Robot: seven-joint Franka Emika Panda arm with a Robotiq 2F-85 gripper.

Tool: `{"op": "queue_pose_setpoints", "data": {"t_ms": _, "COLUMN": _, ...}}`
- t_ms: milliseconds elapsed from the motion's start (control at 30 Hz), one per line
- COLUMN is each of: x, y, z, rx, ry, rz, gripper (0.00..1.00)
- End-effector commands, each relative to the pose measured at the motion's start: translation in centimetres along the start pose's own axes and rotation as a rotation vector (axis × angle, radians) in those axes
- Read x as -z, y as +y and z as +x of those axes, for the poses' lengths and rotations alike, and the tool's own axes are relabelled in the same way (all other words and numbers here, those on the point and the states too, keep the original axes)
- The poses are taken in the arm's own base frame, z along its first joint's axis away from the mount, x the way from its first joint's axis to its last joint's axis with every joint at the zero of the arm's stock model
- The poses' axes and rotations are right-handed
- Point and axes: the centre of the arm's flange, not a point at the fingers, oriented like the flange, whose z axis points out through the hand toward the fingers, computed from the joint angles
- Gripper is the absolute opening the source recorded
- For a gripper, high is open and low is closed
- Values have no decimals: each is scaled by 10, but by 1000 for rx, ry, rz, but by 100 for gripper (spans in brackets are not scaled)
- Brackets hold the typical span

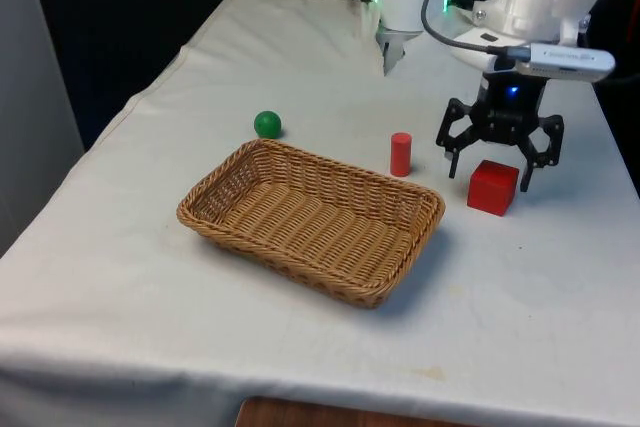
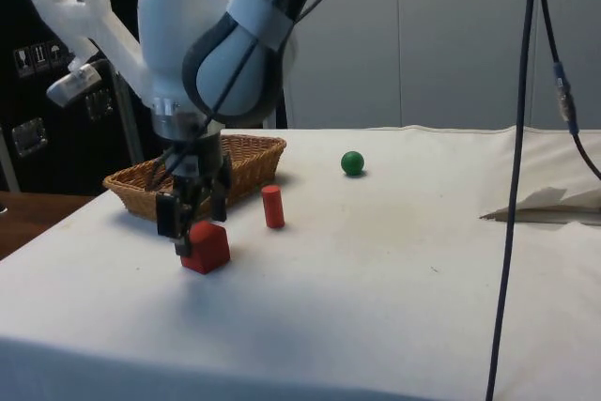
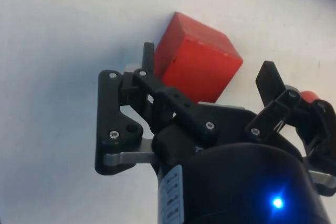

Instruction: Pick up the object to the left of the cylinder and place it into the basket.

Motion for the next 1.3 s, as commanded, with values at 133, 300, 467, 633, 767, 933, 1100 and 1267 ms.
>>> {"op": "queue_pose_setpoints", "data": {"t_ms": 133, "x": -1, "y": -5, "z": 1, "rx": -4, "ry": 14, "rz": -4, "gripper": 100}}
{"op": "queue_pose_setpoints", "data": {"t_ms": 300, "x": -3, "y": -7, "z": 0, "rx": -4, "ry": 10, "rz": -3, "gripper": 100}}
{"op": "queue_pose_setpoints", "data": {"t_ms": 467, "x": -4, "y": -8, "z": 1, "rx": -5, "ry": 9, "rz": -1, "gripper": 100}}
{"op": "queue_pose_setpoints", "data": {"t_ms": 633, "x": -5, "y": -8, "z": 0, "rx": -4, "ry": 8, "rz": -1, "gripper": 95}}
{"op": "queue_pose_setpoints", "data": {"t_ms": 767, "x": -4, "y": -8, "z": 0, "rx": -4, "ry": 9, "rz": -1, "gripper": 35}}
{"op": "queue_pose_setpoints", "data": {"t_ms": 933, "x": -3, "y": -7, "z": 0, "rx": -2, "ry": 6, "rz": -1, "gripper": 6}}
{"op": "queue_pose_setpoints", "data": {"t_ms": 1100, "x": -3, "y": -7, "z": 1, "rx": -2, "ry": 7, "rz": -1, "gripper": 0}}
{"op": "queue_pose_setpoints", "data": {"t_ms": 1267, "x": 5, "y": -3, "z": 7, "rx": -8, "ry": 10, "rz": -2, "gripper": 0}}
